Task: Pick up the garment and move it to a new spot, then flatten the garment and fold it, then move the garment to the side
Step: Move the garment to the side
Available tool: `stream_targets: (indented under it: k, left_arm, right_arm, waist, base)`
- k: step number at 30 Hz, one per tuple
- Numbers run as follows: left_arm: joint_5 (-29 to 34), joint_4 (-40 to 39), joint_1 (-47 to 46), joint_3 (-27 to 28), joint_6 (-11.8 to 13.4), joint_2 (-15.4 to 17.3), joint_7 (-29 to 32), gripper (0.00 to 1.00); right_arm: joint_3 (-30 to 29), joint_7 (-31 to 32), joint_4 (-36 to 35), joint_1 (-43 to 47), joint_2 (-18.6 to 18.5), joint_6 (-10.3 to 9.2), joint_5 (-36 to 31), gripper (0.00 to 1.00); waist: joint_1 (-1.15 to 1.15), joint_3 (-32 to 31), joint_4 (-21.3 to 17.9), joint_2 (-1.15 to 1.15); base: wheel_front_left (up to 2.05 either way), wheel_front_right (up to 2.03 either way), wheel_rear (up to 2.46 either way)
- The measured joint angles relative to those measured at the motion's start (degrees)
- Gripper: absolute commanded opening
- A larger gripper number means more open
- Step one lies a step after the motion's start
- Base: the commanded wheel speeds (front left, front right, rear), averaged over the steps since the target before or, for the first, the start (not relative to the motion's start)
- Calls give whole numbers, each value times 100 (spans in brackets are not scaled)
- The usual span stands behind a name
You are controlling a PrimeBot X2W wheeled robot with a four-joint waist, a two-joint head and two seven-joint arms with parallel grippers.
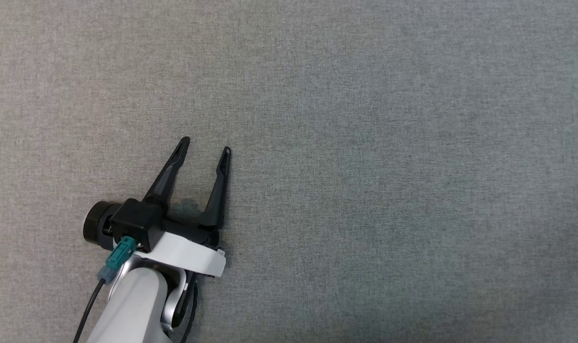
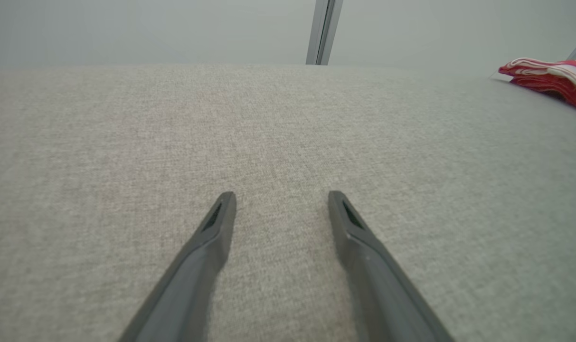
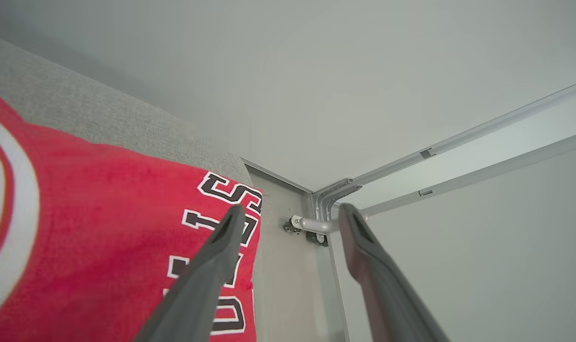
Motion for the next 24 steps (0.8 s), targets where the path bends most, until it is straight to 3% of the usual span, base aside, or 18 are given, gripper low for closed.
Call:
stream_targets:
  k: [14, 18, 24]
  left_arm:
    - [-219, 310, -40, 23, -29, -71, 0, 100]
    - [-356, 457, -41, 172, 22, -131, -21, 100]
    - [-604, 711, 98, 419, 67, -219, -30, 100]
  right_arm:
    - [-122, -826, 254, -1, 636, -1, -296, 100]
    - [-152, -1212, 253, 232, 1071, -1, -194, 100]
    - [-678, -1593, -90, 995, 1933, -1, 266, 100]
  waist:
    - [0, -637, -77, 0]
    - [0, -1114, -89, 0]
    - [0, -1856, -118, 0]
  base:
    - [0, 0, 0]
    - [0, 0, 0]
    - [0, 0, 0]
